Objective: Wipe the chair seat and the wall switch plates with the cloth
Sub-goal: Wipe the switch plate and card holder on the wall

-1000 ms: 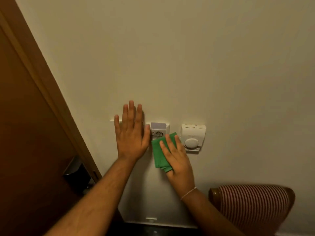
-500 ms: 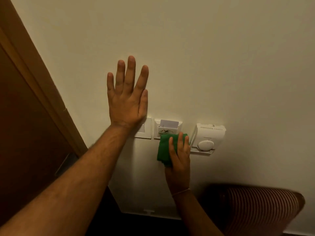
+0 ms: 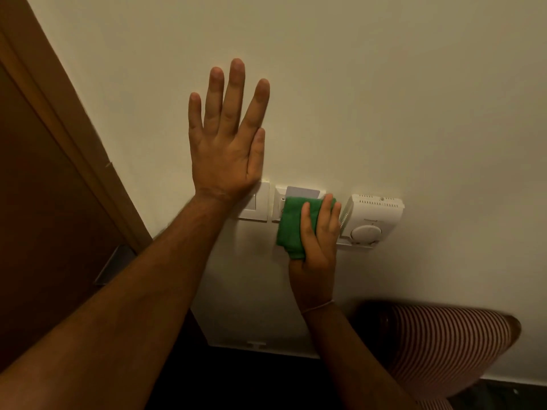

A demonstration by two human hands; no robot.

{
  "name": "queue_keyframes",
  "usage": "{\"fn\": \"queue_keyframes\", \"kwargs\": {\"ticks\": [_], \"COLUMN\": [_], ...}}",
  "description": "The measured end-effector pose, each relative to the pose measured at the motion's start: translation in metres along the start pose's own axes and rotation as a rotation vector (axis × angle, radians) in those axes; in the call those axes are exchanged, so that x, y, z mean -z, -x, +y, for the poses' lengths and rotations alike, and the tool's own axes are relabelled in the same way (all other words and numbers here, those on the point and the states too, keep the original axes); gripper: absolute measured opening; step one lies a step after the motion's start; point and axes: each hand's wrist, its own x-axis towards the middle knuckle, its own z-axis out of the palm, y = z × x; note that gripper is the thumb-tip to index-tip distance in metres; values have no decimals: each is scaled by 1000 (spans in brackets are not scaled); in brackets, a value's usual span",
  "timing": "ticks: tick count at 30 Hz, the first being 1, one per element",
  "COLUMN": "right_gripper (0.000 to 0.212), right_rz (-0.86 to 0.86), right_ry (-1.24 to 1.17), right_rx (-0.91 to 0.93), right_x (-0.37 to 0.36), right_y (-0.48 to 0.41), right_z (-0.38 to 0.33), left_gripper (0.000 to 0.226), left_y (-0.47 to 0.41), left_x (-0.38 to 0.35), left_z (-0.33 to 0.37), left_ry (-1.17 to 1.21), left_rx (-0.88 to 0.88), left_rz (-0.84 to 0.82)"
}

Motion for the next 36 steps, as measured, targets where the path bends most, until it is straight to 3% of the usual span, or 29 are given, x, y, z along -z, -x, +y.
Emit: {"fn": "queue_keyframes", "kwargs": {"ticks": [9,13,18,22,30,32,36], "right_gripper": [55,73,59,49,54,59,49], "right_rz": [-55,-9,-69,-15,-40,-65,-95], "right_ry": [75,99,152,109,412,405,314], "right_rx": [36,51,90,163,440,469,492], "right_x": [4,-2,1,-2,5,8,4], "right_y": [10,1,21,1,4,0,-15], "right_z": [1,2,14,11,39,39,19], "left_gripper": [70,69,67,68,71,71,67], "left_y": [1,1,1,0,1,1,1], "left_x": [-4,-6,-7,-9,-12,-12,-13], "left_z": [-2,-3,-2,-4,-4,-5,-4], "left_ry": [1,7,1,-3,-9,-17,10], "left_rx": [-13,-3,-5,-10,-12,-15,-15], "left_rz": [49,74,70,92,115,114,128]}}
